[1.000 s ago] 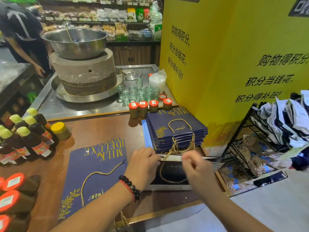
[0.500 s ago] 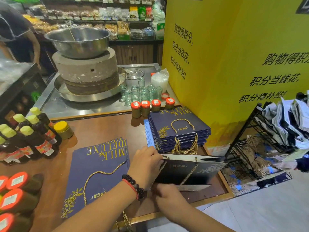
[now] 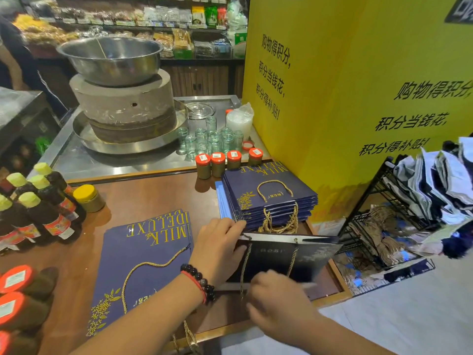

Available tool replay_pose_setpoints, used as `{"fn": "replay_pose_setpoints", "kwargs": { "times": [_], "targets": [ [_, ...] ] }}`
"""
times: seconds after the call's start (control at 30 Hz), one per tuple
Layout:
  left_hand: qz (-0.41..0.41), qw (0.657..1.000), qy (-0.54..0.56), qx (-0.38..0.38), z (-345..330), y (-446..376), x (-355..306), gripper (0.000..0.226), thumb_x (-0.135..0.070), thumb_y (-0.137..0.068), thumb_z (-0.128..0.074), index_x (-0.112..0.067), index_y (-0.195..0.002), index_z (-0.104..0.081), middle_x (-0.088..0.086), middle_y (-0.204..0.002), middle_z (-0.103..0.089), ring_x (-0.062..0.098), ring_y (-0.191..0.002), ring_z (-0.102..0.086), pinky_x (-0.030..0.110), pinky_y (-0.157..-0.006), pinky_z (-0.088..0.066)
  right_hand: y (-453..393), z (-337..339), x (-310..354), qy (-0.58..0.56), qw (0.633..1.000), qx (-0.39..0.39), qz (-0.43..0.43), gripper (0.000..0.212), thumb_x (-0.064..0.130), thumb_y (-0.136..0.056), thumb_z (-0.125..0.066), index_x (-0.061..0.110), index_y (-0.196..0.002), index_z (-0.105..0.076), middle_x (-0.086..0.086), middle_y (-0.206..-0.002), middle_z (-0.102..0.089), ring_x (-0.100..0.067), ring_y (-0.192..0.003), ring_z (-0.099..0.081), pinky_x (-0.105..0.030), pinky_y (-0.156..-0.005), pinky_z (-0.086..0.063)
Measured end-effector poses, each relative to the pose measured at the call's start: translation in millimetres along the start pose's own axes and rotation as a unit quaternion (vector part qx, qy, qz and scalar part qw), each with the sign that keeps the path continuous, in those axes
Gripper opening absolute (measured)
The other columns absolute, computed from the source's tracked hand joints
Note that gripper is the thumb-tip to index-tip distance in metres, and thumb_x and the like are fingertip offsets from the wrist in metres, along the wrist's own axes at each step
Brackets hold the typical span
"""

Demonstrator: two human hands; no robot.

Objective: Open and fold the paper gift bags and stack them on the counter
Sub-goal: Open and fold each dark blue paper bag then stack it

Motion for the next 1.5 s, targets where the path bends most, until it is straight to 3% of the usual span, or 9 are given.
{"fn": "replay_pose_setpoints", "kwargs": {
  "times": [0.13, 0.23, 0.33, 0.5, 0.6, 0.7, 0.97, 1.27, 1.5],
  "targets": [
    [-0.011, 0.993, -0.081, 0.087, 4.7, -10.1, -4.1, 0.023, -0.032, -0.095, -0.05, -0.02, -0.112, -0.059, -0.002, -0.104, -0.059, 0.023, -0.1, -0.052, 0.035, -0.08, -0.035, 7.4, 58.2, -46.9, 0.016, 0.962, -0.27, -0.047, 0.038, 0.031, -0.071, -0.069, 0.018, -0.106, -0.068, -0.002, -0.114, -0.062, -0.022, -0.109, -0.056, -0.04, -0.087, -0.046],
    [-0.034, 0.984, -0.099, 0.148, 0.5, -12.6, -4.7, 0.023, -0.029, -0.097, -0.043, -0.02, -0.105, -0.063, -0.001, -0.101, -0.06, 0.023, -0.1, -0.054, 0.035, -0.084, -0.039, -4.9, 73.0, -89.5, 0.09, 0.968, -0.201, -0.123, 0.055, 0.034, -0.063, -0.08, 0.024, -0.115, -0.064, 0.002, -0.119, -0.063, -0.022, -0.113, -0.059, -0.05, -0.096, -0.042],
    [-0.034, 0.986, -0.069, 0.15, -3.8, -8.8, -6.3, 0.025, -0.026, -0.099, -0.042, -0.019, -0.106, -0.064, -0.001, -0.103, -0.058, 0.021, -0.098, -0.053, 0.037, -0.081, -0.049, -8.9, 76.9, -112.3, 0.123, 0.969, -0.175, -0.128, 0.037, 0.016, -0.074, -0.073, 0.032, -0.106, -0.067, 0.011, -0.104, -0.067, -0.019, -0.099, -0.064, -0.045, -0.091, -0.041],
    [-0.077, 0.993, -0.008, 0.085, 0.8, 4.5, -15.7, 0.017, -0.022, -0.096, -0.052, -0.016, -0.097, -0.067, -0.002, -0.096, -0.06, 0.017, -0.089, -0.053, 0.026, -0.064, -0.046, -13.5, 77.3, -120.9, 0.141, 0.981, -0.073, -0.111, 0.038, 0.031, -0.081, -0.064, 0.032, -0.119, -0.063, 0.01, -0.102, -0.07, -0.019, -0.102, -0.062, -0.042, -0.095, -0.041],
    [-0.097, 0.994, 0.01, 0.039, -3.0, 13.7, -15.5, 0.008, -0.016, -0.074, -0.078, -0.016, -0.077, -0.071, -0.003, -0.075, -0.062, 0.016, -0.065, -0.056, 0.024, -0.045, -0.045, -5.6, 67.4, -120.8, 0.134, 0.986, -0.058, -0.081, 0.017, 0.026, -0.085, -0.056, 0.029, -0.097, -0.067, 0.007, -0.083, -0.07, -0.023, -0.08, -0.066, -0.034, -0.068, -0.05],
    [-0.098, 0.995, 0.019, 0.028, -20.0, 27.6, -14.3, 0.01, -0.013, -0.071, -0.08, -0.016, -0.077, -0.073, -0.003, -0.071, -0.062, 0.016, -0.057, -0.054, 0.025, -0.041, -0.047, 13.0, 46.6, -120.5, 0.101, 0.985, -0.125, -0.063, 0.021, 0.015, -0.076, -0.068, 0.027, -0.093, -0.072, 0.008, -0.081, -0.072, -0.022, -0.071, -0.068, -0.032, -0.051, -0.053],
    [-0.044, 0.991, -0.008, 0.129, -116.2, 85.2, -13.1, 0.027, -0.023, -0.075, -0.072, -0.025, -0.101, -0.067, -0.005, -0.087, -0.062, 0.022, -0.068, -0.056, 0.033, -0.048, -0.049, 53.4, -62.2, -133.7, 0.012, 0.984, -0.177, -0.024, 0.025, 0.017, -0.081, -0.054, 0.011, -0.089, -0.077, -0.001, -0.088, -0.075, -0.025, -0.074, -0.071, -0.031, -0.06, -0.057],
    [0.12, 0.965, -0.052, 0.227, -232.0, 149.2, 1.0, 0.055, -0.021, -0.057, -0.079, -0.026, -0.111, -0.065, -0.005, -0.104, -0.061, 0.024, -0.093, -0.057, 0.038, -0.068, -0.047, 63.9, -196.2, -153.5, -0.06, 0.989, -0.095, -0.098, 0.028, 0.003, -0.068, -0.069, 0.018, -0.091, -0.064, 0.005, -0.091, -0.063, -0.02, -0.085, -0.057, -0.033, -0.074, -0.043],
    [0.191, 0.94, -0.039, 0.278, -272.7, 193.8, -40.4, 0.08, -0.029, -0.062, -0.056, -0.013, -0.14, -0.046, 0.017, -0.142, -0.047, 0.034, -0.132, -0.045, 0.048, -0.1, -0.044, 80.7, -242.9, -117.8, -0.01, 0.991, 0.014, -0.13, 0.069, 0.02, -0.069, -0.067, 0.011, -0.136, -0.053, -0.01, -0.144, -0.048, -0.028, -0.135, -0.041, -0.051, -0.11, -0.027]
  ]
}}
Point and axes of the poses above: each hand's wrist, its own y-axis away from the middle knuckle, its own z-axis out of the back of the hand, x = y × z, the point moved 6 cm from there along -y, towards the middle knuckle
